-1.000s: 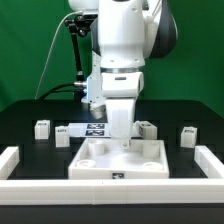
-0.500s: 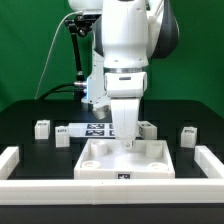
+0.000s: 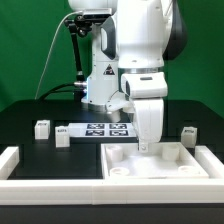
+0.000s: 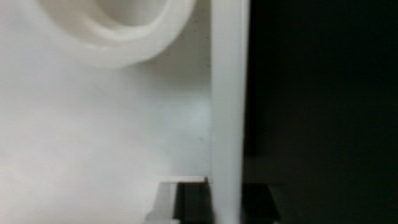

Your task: Assemble one leg

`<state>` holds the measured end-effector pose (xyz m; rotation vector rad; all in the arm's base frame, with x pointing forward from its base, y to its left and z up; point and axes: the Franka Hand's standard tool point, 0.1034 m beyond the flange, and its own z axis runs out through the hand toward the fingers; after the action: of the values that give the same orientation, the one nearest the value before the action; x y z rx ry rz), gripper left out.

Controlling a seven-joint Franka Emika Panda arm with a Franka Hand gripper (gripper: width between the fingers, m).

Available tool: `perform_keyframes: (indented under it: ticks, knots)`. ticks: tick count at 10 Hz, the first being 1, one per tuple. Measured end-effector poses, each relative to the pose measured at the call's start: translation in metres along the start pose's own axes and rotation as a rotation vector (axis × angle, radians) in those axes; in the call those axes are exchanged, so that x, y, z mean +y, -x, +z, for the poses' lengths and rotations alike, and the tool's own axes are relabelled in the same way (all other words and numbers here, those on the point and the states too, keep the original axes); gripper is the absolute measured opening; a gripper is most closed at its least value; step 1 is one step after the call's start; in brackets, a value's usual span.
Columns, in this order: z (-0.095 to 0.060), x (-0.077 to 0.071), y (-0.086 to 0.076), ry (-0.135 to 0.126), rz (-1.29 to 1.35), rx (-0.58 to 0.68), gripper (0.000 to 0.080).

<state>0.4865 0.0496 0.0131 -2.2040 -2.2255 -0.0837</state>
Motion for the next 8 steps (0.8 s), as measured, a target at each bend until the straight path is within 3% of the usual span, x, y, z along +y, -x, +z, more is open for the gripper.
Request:
perform_keyframes:
  ticks: [5, 8]
  knots:
    - [0.001, 0.003, -0.020, -0.013, 0.039, -0.001, 0.0057]
    - [0.001, 0.003, -0.020, -0.014, 0.051, -0.003, 0.0057]
